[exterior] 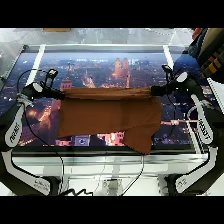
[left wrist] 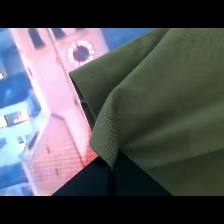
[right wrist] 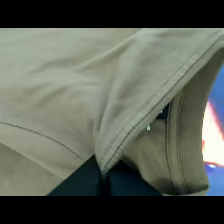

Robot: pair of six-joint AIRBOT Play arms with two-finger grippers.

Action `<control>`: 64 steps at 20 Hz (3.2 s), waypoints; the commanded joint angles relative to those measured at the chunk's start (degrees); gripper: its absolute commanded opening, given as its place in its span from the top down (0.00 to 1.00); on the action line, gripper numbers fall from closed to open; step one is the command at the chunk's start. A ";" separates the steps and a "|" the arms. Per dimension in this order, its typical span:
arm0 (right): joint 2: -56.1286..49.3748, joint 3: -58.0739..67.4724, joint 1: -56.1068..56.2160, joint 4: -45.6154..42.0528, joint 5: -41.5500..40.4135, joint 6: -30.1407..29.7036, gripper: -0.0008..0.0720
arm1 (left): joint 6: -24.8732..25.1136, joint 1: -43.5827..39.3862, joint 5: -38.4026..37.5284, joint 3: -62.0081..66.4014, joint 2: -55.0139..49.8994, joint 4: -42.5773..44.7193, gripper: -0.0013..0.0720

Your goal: Fold the clothes and pants, and hang the long-sleeved shirts on hangers.

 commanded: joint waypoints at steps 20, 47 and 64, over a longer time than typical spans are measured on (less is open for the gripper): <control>26.82 6.27 -5.27 -3.19 31.06 4.55 0.97 | -11.87 -0.31 -35.87 -0.07 30.97 7.34 0.97; 47.84 -63.04 -12.13 5.66 9.75 -6.16 0.98 | -8.85 0.55 -31.04 -13.05 40.76 7.89 0.97; 29.90 -63.63 -21.64 18.34 9.86 -5.11 0.54 | -8.57 0.55 -28.87 -13.05 40.76 8.90 0.97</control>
